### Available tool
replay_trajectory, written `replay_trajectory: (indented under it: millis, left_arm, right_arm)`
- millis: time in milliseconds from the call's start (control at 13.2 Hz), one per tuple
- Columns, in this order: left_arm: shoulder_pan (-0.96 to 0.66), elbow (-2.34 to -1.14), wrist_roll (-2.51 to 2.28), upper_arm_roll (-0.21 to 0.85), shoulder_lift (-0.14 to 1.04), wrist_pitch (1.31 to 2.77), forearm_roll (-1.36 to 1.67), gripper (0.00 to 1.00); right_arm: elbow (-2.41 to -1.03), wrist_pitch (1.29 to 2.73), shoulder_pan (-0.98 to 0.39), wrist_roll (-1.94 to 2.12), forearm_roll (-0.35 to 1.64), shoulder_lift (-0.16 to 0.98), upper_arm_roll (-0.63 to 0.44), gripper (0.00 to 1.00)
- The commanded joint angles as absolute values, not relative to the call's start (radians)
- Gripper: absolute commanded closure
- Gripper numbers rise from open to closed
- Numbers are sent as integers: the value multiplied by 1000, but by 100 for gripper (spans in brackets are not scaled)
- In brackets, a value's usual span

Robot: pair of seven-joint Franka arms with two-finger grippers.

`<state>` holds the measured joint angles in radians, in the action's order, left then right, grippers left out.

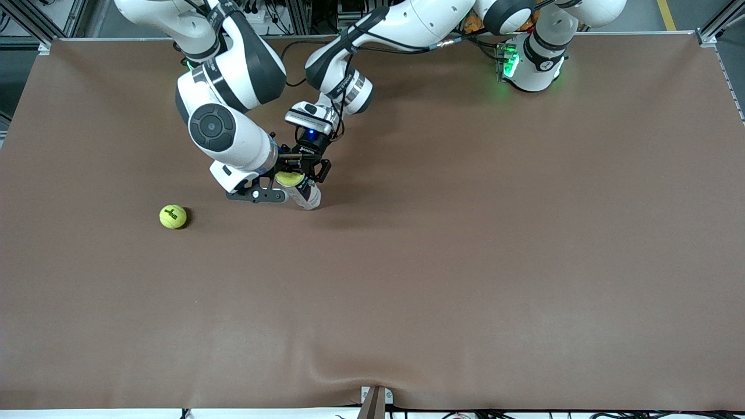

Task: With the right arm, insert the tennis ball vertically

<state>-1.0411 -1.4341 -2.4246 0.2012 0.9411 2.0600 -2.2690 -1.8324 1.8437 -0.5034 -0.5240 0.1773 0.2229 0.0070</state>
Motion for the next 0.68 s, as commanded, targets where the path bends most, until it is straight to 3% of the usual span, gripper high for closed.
replay_trajectory:
  millis: [0, 608]
  left_arm:
    - [-1028, -1359, -2444, 224, 1000, 2051, -2345, 26]
    - [-1028, -1358, -2444, 224, 1000, 2049, -2345, 26]
  right_arm:
    - [-1836, 1841, -514, -535, 195, 219, -2, 0]
    - [-1841, 1810, -466, -440, 114, 206, -12, 0]
